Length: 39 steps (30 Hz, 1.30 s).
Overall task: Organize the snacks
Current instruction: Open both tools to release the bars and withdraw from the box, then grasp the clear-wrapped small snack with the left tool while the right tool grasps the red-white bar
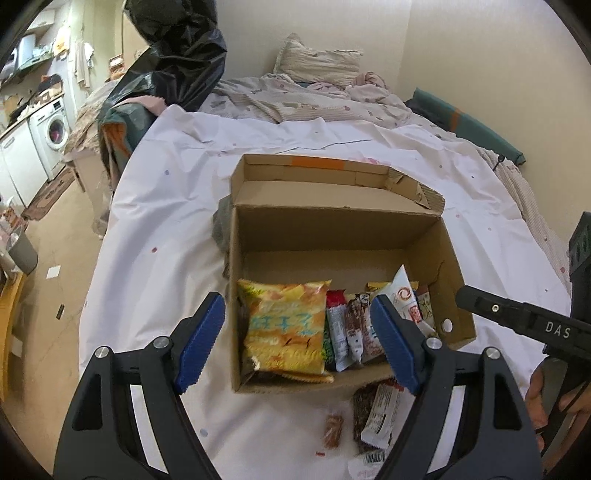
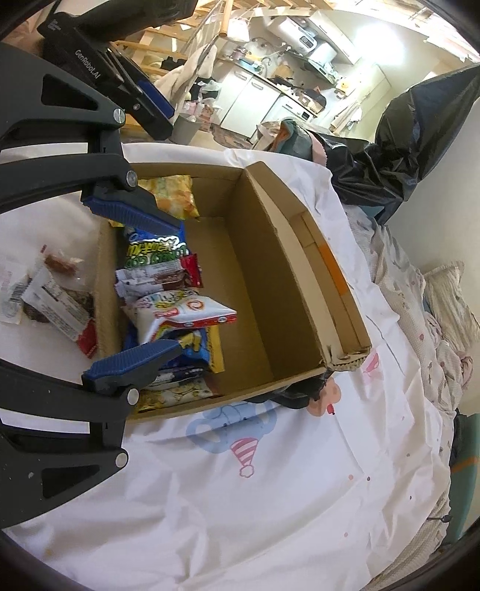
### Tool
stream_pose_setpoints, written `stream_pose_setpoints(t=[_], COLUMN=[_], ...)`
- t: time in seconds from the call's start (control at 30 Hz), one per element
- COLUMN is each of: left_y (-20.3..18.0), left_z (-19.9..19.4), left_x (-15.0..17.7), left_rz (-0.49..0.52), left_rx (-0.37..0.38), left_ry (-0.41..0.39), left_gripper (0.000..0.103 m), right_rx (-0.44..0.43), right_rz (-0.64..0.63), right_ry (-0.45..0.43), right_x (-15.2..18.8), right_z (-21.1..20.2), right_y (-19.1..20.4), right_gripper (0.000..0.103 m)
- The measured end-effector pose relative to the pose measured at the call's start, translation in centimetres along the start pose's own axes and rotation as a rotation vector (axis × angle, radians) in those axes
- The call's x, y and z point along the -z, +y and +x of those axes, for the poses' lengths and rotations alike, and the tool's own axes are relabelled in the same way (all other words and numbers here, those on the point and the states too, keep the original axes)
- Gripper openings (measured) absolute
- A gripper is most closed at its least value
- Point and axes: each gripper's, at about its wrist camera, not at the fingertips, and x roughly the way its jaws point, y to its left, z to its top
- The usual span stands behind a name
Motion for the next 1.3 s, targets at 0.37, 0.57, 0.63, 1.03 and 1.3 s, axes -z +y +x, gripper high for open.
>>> stream_pose_setpoints(t=[0.37,0.57,0.63,1.03,1.3], left_y=[1.1,1.4,1.5,0.8,1.1], left_z=[-1.1,-0.8,-0.5,1.9,5.2], left_x=[3.6,5.3,5.8,8.0,9.8], left_rz=[-0.008,-0.036,-0.048,-0.037,-0.072], left_rx=[-0.019,-0.017,-0.015,-0.024,-0.041], left_ry=[0.073,0.120,0.141,0.226,0.366], left_gripper=[0.078,0.078,0.078,0.081,0.090], right_rx=[0.021,0.039,0.039,0.052,-0.007], right_rz=[0.003,0.018,0.026,0.067,0.162], right_ry=[0.046,0.076,0.089,0.130,0.099], right_x=[3.9,5.9,6.5,7.8,6.9], right_z=[-1.0,-1.1,-1.0,-1.3,-1.6], right_y=[-0.1,-0.5,-0.7,-2.9,-3.8], right_gripper=[0.062,0.063,0.063,0.063,0.063])
